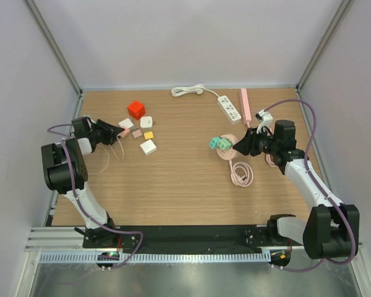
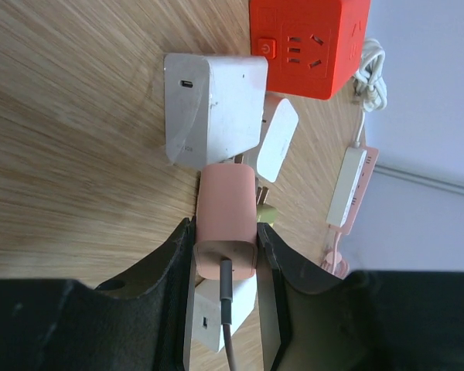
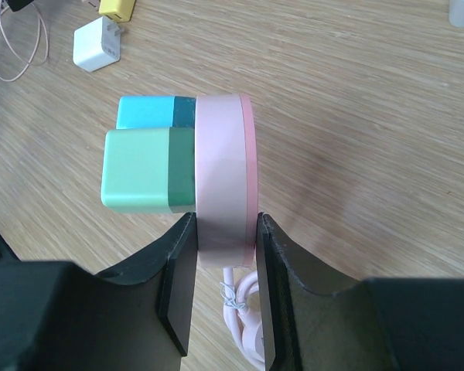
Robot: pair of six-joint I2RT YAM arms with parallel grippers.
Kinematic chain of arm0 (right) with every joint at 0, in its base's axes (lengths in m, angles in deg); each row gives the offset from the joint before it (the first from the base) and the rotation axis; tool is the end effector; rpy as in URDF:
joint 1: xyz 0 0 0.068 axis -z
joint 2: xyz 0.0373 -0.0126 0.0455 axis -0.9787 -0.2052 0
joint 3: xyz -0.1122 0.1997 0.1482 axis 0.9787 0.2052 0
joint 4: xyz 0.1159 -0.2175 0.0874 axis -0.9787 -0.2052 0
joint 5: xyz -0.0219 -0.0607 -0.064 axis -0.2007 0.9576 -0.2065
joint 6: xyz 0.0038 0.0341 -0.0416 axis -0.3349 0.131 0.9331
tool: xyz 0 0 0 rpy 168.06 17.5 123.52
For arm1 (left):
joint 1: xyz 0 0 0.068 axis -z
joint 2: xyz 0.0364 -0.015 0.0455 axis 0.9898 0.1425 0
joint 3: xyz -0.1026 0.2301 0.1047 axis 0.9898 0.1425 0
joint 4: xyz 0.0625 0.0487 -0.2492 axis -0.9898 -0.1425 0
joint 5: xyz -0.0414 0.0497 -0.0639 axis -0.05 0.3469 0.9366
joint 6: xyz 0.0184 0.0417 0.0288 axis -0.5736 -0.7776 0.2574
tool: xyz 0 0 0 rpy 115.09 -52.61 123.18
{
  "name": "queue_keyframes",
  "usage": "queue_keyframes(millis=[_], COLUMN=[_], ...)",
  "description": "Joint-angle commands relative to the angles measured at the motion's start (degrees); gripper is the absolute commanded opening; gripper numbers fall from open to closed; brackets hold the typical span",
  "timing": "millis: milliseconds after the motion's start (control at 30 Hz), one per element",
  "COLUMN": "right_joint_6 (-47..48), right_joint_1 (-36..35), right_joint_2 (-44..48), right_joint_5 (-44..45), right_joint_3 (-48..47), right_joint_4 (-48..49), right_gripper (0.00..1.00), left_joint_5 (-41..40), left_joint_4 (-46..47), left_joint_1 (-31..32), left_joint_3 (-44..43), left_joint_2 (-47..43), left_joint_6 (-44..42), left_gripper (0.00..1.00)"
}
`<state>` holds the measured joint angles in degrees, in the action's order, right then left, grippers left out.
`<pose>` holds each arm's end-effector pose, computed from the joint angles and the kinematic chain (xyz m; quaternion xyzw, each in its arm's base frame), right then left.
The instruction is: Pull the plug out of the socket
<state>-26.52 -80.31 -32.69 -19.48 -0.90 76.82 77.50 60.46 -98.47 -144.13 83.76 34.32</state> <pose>0.2482 0.0308 0.2500 -0.1317 0.8369 0.3059 0.4343 0.3656 0.0883 0.1440 -0.3970 0.7739 -0.3895 0.3030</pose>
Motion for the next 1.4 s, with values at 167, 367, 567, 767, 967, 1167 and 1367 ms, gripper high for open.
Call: queue_keyframes(millis=[167, 367, 567, 767, 967, 1167, 1367], right_joint_6=[-0.4, -0.5, -0.5, -0.6, -0.3, 0.1, 0.4], right_joint_1=[0.4, 0.4, 0.7, 0.7, 0.7, 0.7, 0.7], right_joint_2=[0.7, 0.7, 1.0, 1.0, 1.0, 1.2, 0.9], right_joint_5=[-2.8, -3.3, -3.6, -4.1, -4.6, -5.4, -6.3], right_joint_3=[-1.9, -1.9, -1.9, -1.9, -1.9, -1.9, -1.9], right_joint_4=[4.7, 4.8, 4.7, 4.8, 4.9, 4.7, 4.4], right_gripper=[0.01, 0.01, 0.01, 0.01, 0.01, 0.01, 0.01], left_joint_5=[3.6, 1.9, -1.9, -9.2, -14.0, -16.3, -13.2], left_joint_4=[-4.2, -9.1, -12.6, -21.1, -26.7, -28.4, -24.8], left_joint_1=[-0.2, -0.2, -0.3, -0.2, -0.2, -0.2, -0.1], left_joint_3=[-4.5, -5.2, -5.6, -7.8, -10.6, -10.0, -7.6], left_joint_2=[3.9, 3.3, -0.1, -6.1, -10.3, -15.9, -23.4], left_joint_6=[-4.8, -8.6, -12.0, -19.2, -24.6, -26.8, -23.9], left_gripper=[0.11, 0.33, 0.64, 0.86, 0.89, 0.91, 0.97])
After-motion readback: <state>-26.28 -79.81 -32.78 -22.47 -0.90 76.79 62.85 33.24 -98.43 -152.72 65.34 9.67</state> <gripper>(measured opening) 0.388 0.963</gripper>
